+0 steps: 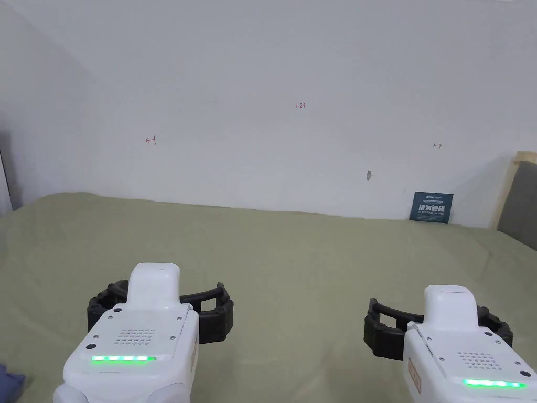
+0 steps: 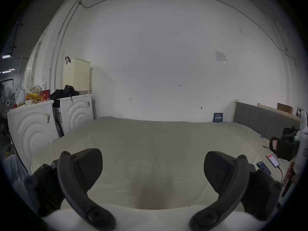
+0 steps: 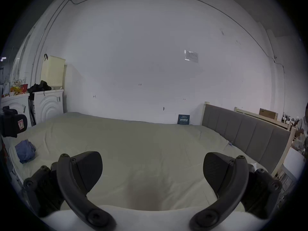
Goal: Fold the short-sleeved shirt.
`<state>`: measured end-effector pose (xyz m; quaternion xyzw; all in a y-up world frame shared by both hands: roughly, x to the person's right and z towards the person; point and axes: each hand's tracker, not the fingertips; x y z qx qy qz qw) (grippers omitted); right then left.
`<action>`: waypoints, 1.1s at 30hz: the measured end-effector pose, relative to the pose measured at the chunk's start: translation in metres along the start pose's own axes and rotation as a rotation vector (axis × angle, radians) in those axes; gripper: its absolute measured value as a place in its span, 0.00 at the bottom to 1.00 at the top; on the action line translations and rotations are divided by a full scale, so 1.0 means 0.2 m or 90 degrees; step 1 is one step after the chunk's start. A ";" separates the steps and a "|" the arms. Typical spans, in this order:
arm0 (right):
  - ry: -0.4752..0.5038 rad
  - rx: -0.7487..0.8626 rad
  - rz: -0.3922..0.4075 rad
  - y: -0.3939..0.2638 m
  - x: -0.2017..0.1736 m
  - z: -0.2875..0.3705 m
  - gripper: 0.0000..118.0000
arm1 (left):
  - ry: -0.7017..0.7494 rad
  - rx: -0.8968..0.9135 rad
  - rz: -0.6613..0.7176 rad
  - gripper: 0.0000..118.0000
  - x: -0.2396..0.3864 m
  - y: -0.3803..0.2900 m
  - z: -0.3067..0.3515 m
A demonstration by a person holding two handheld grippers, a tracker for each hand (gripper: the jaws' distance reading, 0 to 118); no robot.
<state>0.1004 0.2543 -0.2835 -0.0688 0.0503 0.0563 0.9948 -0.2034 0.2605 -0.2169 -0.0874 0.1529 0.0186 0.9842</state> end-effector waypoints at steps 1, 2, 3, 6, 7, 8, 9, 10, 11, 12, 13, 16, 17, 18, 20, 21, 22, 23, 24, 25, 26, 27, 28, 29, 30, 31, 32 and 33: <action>-0.001 0.005 0.006 0.00 -0.01 0.00 1.00 | 0.001 0.003 0.000 1.00 0.00 0.00 0.00; 0.004 0.011 0.009 -0.01 -0.01 0.00 1.00 | 0.001 0.002 0.000 1.00 0.00 0.00 0.00; 0.008 0.013 0.013 -0.01 -0.01 0.00 1.00 | 0.001 0.002 0.000 1.00 0.00 0.00 0.00; 0.024 0.030 -0.001 -0.02 -0.02 0.03 1.00 | 0.002 0.004 0.003 1.00 -0.01 0.00 0.00; 0.032 0.036 -0.016 -0.02 -0.01 0.03 1.00 | 0.002 0.006 0.005 1.00 -0.01 0.00 0.01; 0.039 0.034 -0.028 -0.02 -0.01 0.04 1.00 | 0.000 0.006 0.009 1.00 -0.02 0.00 0.01; 0.047 0.028 -0.032 -0.01 -0.01 0.05 1.00 | -0.002 0.004 0.012 1.00 -0.02 -0.01 0.01; 0.052 0.028 -0.033 -0.01 -0.01 0.05 1.00 | -0.004 0.003 0.014 1.00 -0.02 -0.01 0.02; 0.052 0.028 -0.032 -0.01 -0.02 0.05 1.00 | -0.004 0.002 0.015 1.00 -0.02 -0.02 0.02; 0.047 0.029 -0.029 -0.01 -0.03 0.05 1.00 | -0.006 -0.001 0.013 1.00 -0.02 -0.02 0.02; 0.032 0.032 -0.018 -0.01 -0.04 0.05 1.00 | -0.012 -0.002 0.007 1.00 -0.01 -0.02 0.02; 0.025 0.035 -0.011 -0.01 -0.06 0.06 1.00 | -0.023 0.008 0.002 1.00 0.00 -0.04 0.03; 0.028 0.033 -0.015 -0.02 -0.05 0.05 1.00 | -0.024 0.015 0.002 1.00 0.01 -0.04 0.04; 0.027 0.033 -0.017 -0.03 -0.05 0.05 1.00 | -0.025 0.019 0.000 1.00 0.02 -0.04 0.04; 0.028 0.048 -0.033 -0.04 -0.05 0.06 1.00 | -0.015 0.026 -0.008 1.00 0.03 -0.04 0.04; 0.032 0.049 -0.040 -0.04 -0.04 0.07 1.00 | -0.011 0.028 -0.012 1.00 0.04 -0.04 0.04; 0.035 0.050 -0.043 -0.05 -0.04 0.07 1.00 | -0.011 0.028 -0.013 1.00 0.04 -0.04 0.04; 0.035 0.047 -0.044 -0.05 -0.03 0.07 1.00 | -0.010 0.027 -0.014 1.00 0.04 -0.04 0.04; 0.033 0.040 -0.043 -0.04 -0.03 0.06 1.00 | -0.012 0.025 -0.013 1.00 0.04 -0.03 0.04; 0.034 0.035 -0.042 -0.04 -0.03 0.06 1.00 | -0.014 0.026 -0.010 1.00 0.03 -0.03 0.04; 0.040 0.030 -0.044 -0.04 -0.02 0.05 1.00 | -0.016 0.028 -0.005 1.00 0.03 -0.03 0.04; 0.046 0.024 -0.052 -0.04 -0.02 0.05 1.00 | -0.016 0.027 -0.001 1.00 0.03 -0.03 0.04; 0.046 0.024 -0.055 -0.05 -0.02 0.05 1.00 | -0.016 0.026 0.002 1.00 0.03 -0.03 0.04; 0.044 0.023 -0.059 -0.05 -0.02 0.05 1.00 | -0.016 0.026 0.004 1.00 0.03 -0.03 0.04; 0.043 0.022 -0.060 -0.05 -0.02 0.05 1.00 | -0.016 0.024 0.003 1.00 0.02 -0.03 0.04; 0.042 0.018 -0.055 -0.05 -0.02 0.04 1.00 | -0.018 0.020 0.000 1.00 0.02 -0.03 0.03; 0.037 0.012 -0.046 -0.06 -0.02 0.03 1.00 | -0.015 0.017 -0.003 1.00 0.02 -0.03 0.03; 0.025 0.008 -0.040 -0.06 -0.03 0.02 1.00 | -0.012 0.017 -0.003 1.00 0.02 -0.04 0.02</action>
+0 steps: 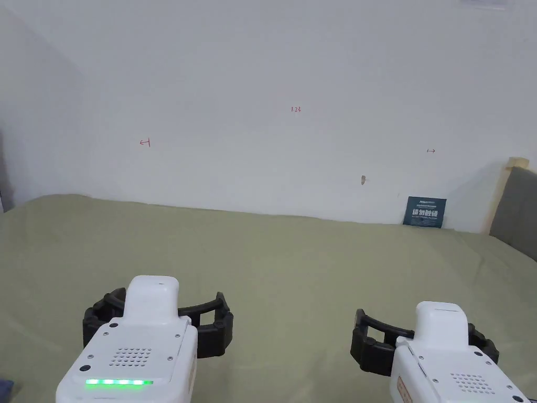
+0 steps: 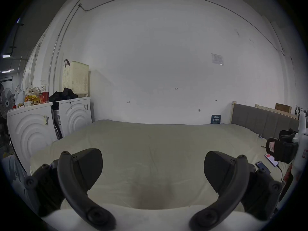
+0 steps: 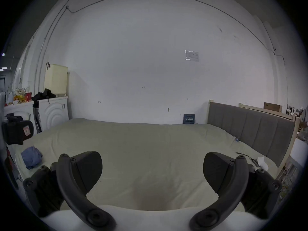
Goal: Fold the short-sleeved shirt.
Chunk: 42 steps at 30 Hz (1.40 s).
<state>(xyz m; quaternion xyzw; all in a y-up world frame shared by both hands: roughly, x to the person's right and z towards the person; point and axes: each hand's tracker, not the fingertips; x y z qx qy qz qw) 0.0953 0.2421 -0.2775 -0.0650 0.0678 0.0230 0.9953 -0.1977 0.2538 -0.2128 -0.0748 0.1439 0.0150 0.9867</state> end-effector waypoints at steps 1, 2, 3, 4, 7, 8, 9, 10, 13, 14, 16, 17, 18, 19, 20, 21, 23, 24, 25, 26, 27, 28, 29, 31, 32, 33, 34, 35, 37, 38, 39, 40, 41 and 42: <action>-0.018 -0.004 0.003 0.00 -0.01 -0.01 1.00 | 0.003 0.002 0.003 1.00 0.00 0.00 0.00; -0.034 -0.007 0.002 0.00 -0.02 -0.02 1.00 | 0.003 0.001 0.006 1.00 0.00 0.00 0.00; -0.041 -0.008 0.003 0.00 -0.03 -0.02 1.00 | 0.001 -0.002 0.011 1.00 0.00 -0.01 0.00; -0.041 -0.009 0.005 0.00 -0.03 -0.02 1.00 | 0.001 -0.004 0.015 1.00 -0.01 -0.01 0.00; -0.017 -0.010 0.011 0.01 -0.02 -0.01 1.00 | 0.003 -0.007 0.006 1.00 -0.01 -0.01 0.00; -0.016 -0.008 0.008 0.01 -0.01 -0.01 1.00 | 0.006 -0.007 -0.002 1.00 -0.01 -0.01 0.01; -0.016 -0.002 0.001 0.01 -0.01 0.00 1.00 | 0.010 -0.008 -0.009 1.00 -0.01 -0.01 0.01; -0.011 -0.001 -0.008 0.01 0.00 0.00 1.00 | 0.012 -0.009 -0.013 1.00 -0.02 -0.01 0.01; -0.016 -0.014 -0.009 0.00 0.01 -0.01 1.00 | 0.010 -0.012 -0.013 1.00 -0.04 -0.01 0.01; -0.023 -0.011 -0.004 -0.01 0.01 -0.01 1.00 | 0.011 -0.013 -0.010 1.00 -0.05 -0.01 0.01; -0.029 -0.010 -0.004 -0.01 0.01 -0.02 1.00 | 0.011 -0.009 -0.006 1.00 -0.05 -0.01 0.01; -0.028 -0.014 -0.006 -0.01 0.01 -0.02 1.00 | 0.011 -0.008 -0.006 1.00 -0.05 0.00 0.01; -0.028 -0.020 -0.010 0.00 0.01 -0.03 1.00 | 0.012 -0.009 -0.005 1.00 -0.05 0.00 0.01; -0.026 -0.025 -0.016 -0.01 0.01 -0.04 1.00 | 0.013 -0.010 -0.005 1.00 -0.05 0.00 0.01; -0.017 -0.039 -0.022 0.00 0.01 -0.05 1.00 | 0.012 -0.010 -0.004 1.00 -0.05 0.00 0.00; -0.009 -0.045 -0.023 0.00 0.02 -0.05 1.00 | 0.012 -0.009 -0.002 1.00 -0.05 0.00 0.00; 0.008 -0.069 -0.013 0.00 0.01 -0.06 1.00 | 0.013 -0.013 0.002 1.00 -0.05 0.01 0.00; 0.020 -0.076 -0.006 0.00 0.01 -0.06 1.00 | 0.013 -0.026 0.003 1.00 -0.05 0.01 0.00; 0.038 -0.074 -0.010 0.00 0.01 -0.06 1.00 | 0.006 -0.035 0.003 1.00 -0.05 0.02 -0.01; 0.047 -0.070 -0.014 0.01 0.01 -0.05 1.00 | -0.004 -0.036 0.007 1.00 -0.05 0.02 -0.02; 0.052 -0.066 -0.015 0.02 0.01 -0.04 1.00 | -0.004 -0.038 0.006 1.00 -0.05 0.02 -0.02; 0.054 -0.059 -0.018 0.03 0.01 -0.04 1.00 | -0.001 -0.038 0.008 1.00 -0.05 0.02 -0.02; 0.054 -0.052 -0.017 0.04 0.00 -0.03 1.00 | 0.002 -0.041 0.010 1.00 -0.05 0.02 -0.03; 0.044 -0.046 0.014 0.06 -0.01 -0.03 1.00 | 0.000 -0.043 0.012 1.00 -0.05 0.02 -0.03; 0.032 -0.043 0.049 0.07 -0.02 -0.03 1.00 | -0.004 -0.043 0.012 1.00 -0.05 0.02 -0.03; 0.025 -0.034 0.062 0.08 -0.03 -0.03 1.00 | -0.012 -0.045 0.010 1.00 -0.06 0.02 -0.03; 0.027 -0.031 0.065 0.08 -0.03 -0.03 1.00 | -0.011 -0.044 0.009 1.00 -0.06 0.03 -0.03; 0.033 -0.030 0.060 0.08 -0.03 -0.03 1.00 | -0.008 -0.041 0.006 1.00 -0.05 0.03 -0.02; 0.045 -0.029 0.044 0.09 -0.03 -0.03 1.00 | -0.004 -0.037 0.007 1.00 -0.06 0.03 -0.02; 0.049 -0.030 0.038 0.09 -0.02 -0.03 1.00 | -0.005 -0.036 0.009 1.00 -0.06 0.03 -0.02; 0.052 -0.029 0.032 0.08 -0.02 -0.03 1.00 | -0.007 -0.038 0.010 1.00 -0.06 0.03 -0.02; 0.051 -0.030 0.027 0.08 -0.02 -0.03 1.00 | -0.006 -0.039 0.011 1.00 -0.06 0.04 -0.02; 0.047 -0.032 0.021 0.08 -0.01 -0.04 1.00 | -0.003 -0.040 0.011 1.00 -0.07 0.04 -0.02; 0.036 -0.038 0.020 0.08 -0.01 -0.04 1.00 | 0.000 -0.040 0.011 1.00 -0.07 0.04 -0.02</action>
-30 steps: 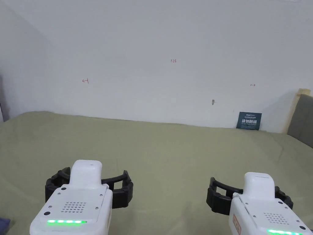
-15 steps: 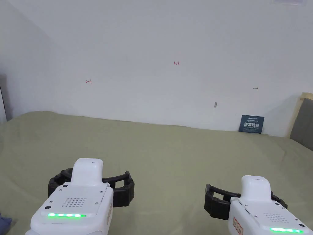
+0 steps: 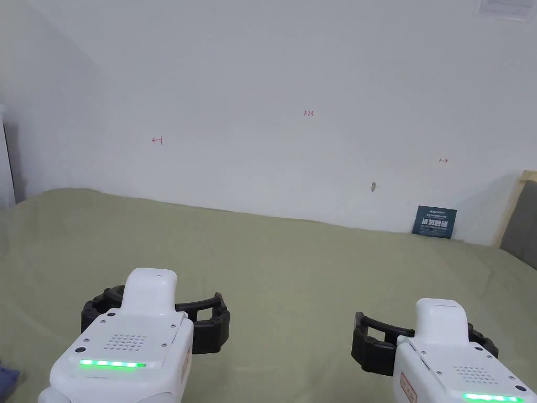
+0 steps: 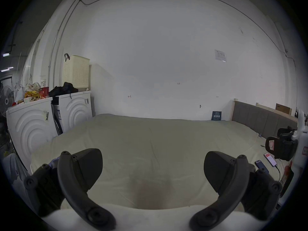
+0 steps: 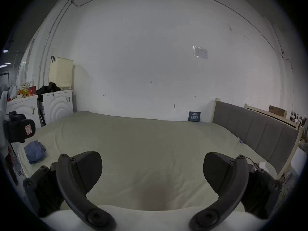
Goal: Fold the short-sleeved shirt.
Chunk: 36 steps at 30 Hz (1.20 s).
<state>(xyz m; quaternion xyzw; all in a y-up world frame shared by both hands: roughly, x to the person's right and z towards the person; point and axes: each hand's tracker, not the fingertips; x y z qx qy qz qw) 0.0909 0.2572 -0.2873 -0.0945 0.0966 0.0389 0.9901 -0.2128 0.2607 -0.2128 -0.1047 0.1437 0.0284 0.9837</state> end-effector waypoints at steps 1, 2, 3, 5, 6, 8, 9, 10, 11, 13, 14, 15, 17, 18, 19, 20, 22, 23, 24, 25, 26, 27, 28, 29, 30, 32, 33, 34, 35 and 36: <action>-0.010 -0.005 0.001 0.00 0.00 0.00 1.00 | 0.001 0.001 0.000 1.00 0.00 0.00 0.00; -0.021 -0.007 0.003 0.00 0.00 -0.01 1.00 | 0.001 0.002 -0.001 1.00 -0.01 0.00 0.00; -0.027 -0.013 0.008 0.00 0.00 -0.02 1.00 | 0.001 0.002 0.000 1.00 -0.02 0.00 0.00; -0.019 -0.025 0.003 0.00 0.01 -0.02 1.00 | -0.020 0.002 0.006 1.00 -0.03 0.00 0.01; -0.008 -0.027 -0.003 0.00 0.01 -0.02 1.00 | -0.019 0.002 0.007 1.00 -0.03 0.00 0.01; 0.004 -0.030 -0.016 0.00 0.01 -0.02 1.00 | -0.015 0.001 0.007 1.00 -0.02 0.00 0.01; 0.010 -0.036 -0.034 0.00 0.01 -0.02 1.00 | -0.015 0.002 0.005 1.00 -0.02 0.00 0.01; 0.012 -0.045 -0.046 0.01 0.01 -0.03 1.00 | -0.015 0.003 0.005 1.00 -0.02 0.01 0.01; 0.014 -0.065 -0.060 0.01 0.02 -0.04 1.00 | -0.019 0.004 0.005 1.00 -0.02 0.01 0.01; 0.005 -0.098 -0.077 0.01 0.03 -0.07 1.00 | -0.031 -0.002 0.009 1.00 -0.02 0.01 0.01; 0.003 -0.100 -0.081 0.02 0.03 -0.09 1.00 | -0.030 -0.002 0.011 1.00 -0.02 0.01 0.01; 0.006 -0.095 -0.094 0.01 0.05 -0.09 1.00 | -0.028 -0.002 0.012 1.00 -0.02 0.01 0.01; 0.013 -0.094 -0.117 0.02 0.07 -0.08 1.00 | -0.028 -0.005 0.010 1.00 -0.02 0.01 0.00; 0.017 -0.094 -0.128 0.02 0.08 -0.08 1.00 | -0.027 -0.006 0.009 1.00 -0.02 0.01 0.00; 0.016 -0.093 -0.127 0.02 0.09 -0.08 1.00 | -0.026 -0.007 0.007 1.00 -0.02 0.01 0.00; 0.015 -0.091 -0.128 0.03 0.09 -0.07 1.00 | -0.023 -0.008 0.006 1.00 -0.02 0.01 0.00; 0.008 -0.087 -0.123 0.04 0.09 -0.06 1.00 | -0.016 -0.011 0.009 1.00 -0.02 0.01 -0.01; 0.006 -0.085 -0.118 0.04 0.09 -0.06 1.00 | -0.016 -0.011 0.013 1.00 -0.03 0.02 -0.01; 0.005 -0.083 -0.115 0.05 0.10 -0.05 1.00 | -0.014 -0.013 0.017 1.00 -0.03 0.02 -0.01; 0.007 -0.082 -0.111 0.06 0.10 -0.05 1.00 | -0.013 -0.013 0.021 1.00 -0.03 0.02 -0.01; 0.008 -0.080 -0.110 0.06 0.10 -0.04 1.00 | -0.012 -0.013 0.023 1.00 -0.03 0.02 -0.01; 0.006 -0.080 -0.109 0.07 0.09 -0.04 1.00 | -0.012 -0.014 0.024 1.00 -0.03 0.02 -0.01; 0.001 -0.082 -0.105 0.07 0.09 -0.04 1.00 | -0.011 -0.015 0.024 1.00 -0.03 0.02 -0.01; -0.001 -0.083 -0.103 0.07 0.09 -0.04 1.00 | -0.009 -0.016 0.023 1.00 -0.03 0.03 -0.01; -0.003 -0.081 -0.100 0.07 0.09 -0.04 1.00 | -0.009 -0.016 0.022 1.00 -0.03 0.03 -0.01; 0.002 -0.078 -0.102 0.08 0.09 -0.04 1.00 | -0.011 -0.017 0.021 1.00 -0.02 0.03 -0.01; 0.006 -0.080 -0.104 0.08 0.10 -0.04 1.00 | -0.013 -0.016 0.021 1.00 -0.02 0.03 -0.01; 0.007 -0.081 -0.106 0.08 0.10 -0.04 1.00 | -0.013 -0.015 0.020 1.00 -0.02 0.03 -0.01; 0.007 -0.082 -0.107 0.08 0.10 -0.04 1.00 | -0.013 -0.015 0.019 1.00 -0.02 0.03 -0.01; 0.004 -0.084 -0.108 0.08 0.10 -0.04 1.00 | -0.012 -0.016 0.019 1.00 -0.02 0.03 -0.01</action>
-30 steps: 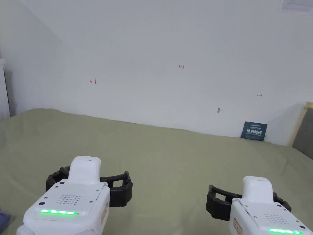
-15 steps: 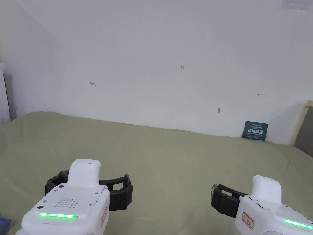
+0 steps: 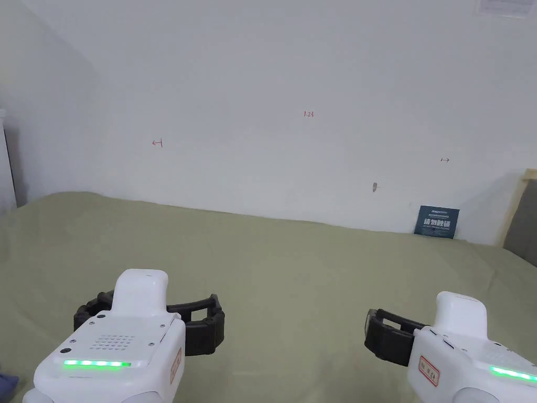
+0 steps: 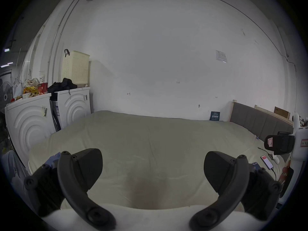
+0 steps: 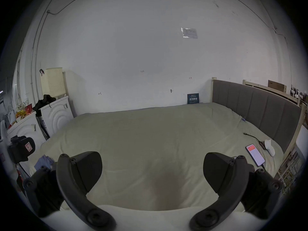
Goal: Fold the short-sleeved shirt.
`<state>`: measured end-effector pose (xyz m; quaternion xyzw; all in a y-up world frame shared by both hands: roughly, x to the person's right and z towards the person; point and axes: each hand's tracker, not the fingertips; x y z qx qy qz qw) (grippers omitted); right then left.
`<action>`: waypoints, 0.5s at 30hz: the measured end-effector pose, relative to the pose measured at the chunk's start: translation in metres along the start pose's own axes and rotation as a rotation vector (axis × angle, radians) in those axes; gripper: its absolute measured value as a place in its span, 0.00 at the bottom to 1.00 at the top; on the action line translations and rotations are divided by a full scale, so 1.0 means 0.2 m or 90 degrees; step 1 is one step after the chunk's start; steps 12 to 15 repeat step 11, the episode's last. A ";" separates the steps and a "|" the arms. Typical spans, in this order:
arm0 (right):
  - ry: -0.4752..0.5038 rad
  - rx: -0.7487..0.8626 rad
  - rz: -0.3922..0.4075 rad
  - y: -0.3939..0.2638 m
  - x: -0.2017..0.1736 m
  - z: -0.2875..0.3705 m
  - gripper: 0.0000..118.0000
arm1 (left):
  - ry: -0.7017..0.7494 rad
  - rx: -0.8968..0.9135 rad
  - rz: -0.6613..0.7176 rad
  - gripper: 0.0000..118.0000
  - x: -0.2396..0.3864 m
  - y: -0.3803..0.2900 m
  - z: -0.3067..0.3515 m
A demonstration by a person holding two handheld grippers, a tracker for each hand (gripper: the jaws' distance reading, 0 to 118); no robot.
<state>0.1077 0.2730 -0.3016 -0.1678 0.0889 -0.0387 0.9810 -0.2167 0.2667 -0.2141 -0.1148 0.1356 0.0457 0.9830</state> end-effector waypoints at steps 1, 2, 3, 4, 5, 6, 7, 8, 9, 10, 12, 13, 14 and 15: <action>-0.002 -0.002 0.000 0.00 0.00 0.00 1.00 | 0.000 0.000 0.000 1.00 0.00 0.00 0.00; -0.010 -0.008 0.003 0.00 0.00 0.00 1.00 | -0.001 0.001 0.002 1.00 0.00 0.00 0.00; -0.019 -0.009 0.001 0.00 0.00 0.00 1.00 | -0.002 0.001 0.003 1.00 0.00 0.00 0.00; -0.021 -0.013 -0.006 0.01 0.01 -0.01 1.00 | -0.002 0.001 0.004 1.00 0.00 0.00 0.00; -0.021 -0.018 -0.016 0.01 0.02 -0.01 1.00 | -0.001 0.001 0.004 1.00 0.00 0.00 0.00; -0.021 -0.019 -0.029 0.01 0.03 -0.01 1.00 | -0.001 0.001 0.004 1.00 0.00 0.00 0.00; -0.020 -0.017 -0.035 0.01 0.04 -0.01 1.00 | -0.002 0.001 0.003 1.00 0.00 0.00 0.00; -0.017 -0.015 -0.042 0.01 0.05 -0.01 1.00 | -0.003 0.000 0.003 1.00 0.01 0.00 0.00; -0.009 -0.013 -0.051 0.01 0.06 0.00 1.00 | -0.002 0.000 0.003 1.00 0.01 0.00 0.00; -0.001 -0.010 -0.057 0.01 0.07 0.00 1.00 | -0.002 0.000 0.004 1.00 0.00 0.00 0.01; 0.008 -0.004 -0.060 0.01 0.08 0.01 1.00 | -0.003 0.000 0.004 1.00 0.00 0.00 0.01; 0.008 -0.004 -0.060 0.01 0.08 0.01 1.00 | -0.003 0.000 0.004 1.00 0.00 0.00 0.01; 0.008 -0.004 -0.060 0.01 0.08 0.01 1.00 | -0.003 0.000 0.004 1.00 0.00 0.00 0.01; 0.008 -0.004 -0.060 0.01 0.08 0.01 1.00 | -0.003 0.000 0.004 1.00 0.00 0.00 0.01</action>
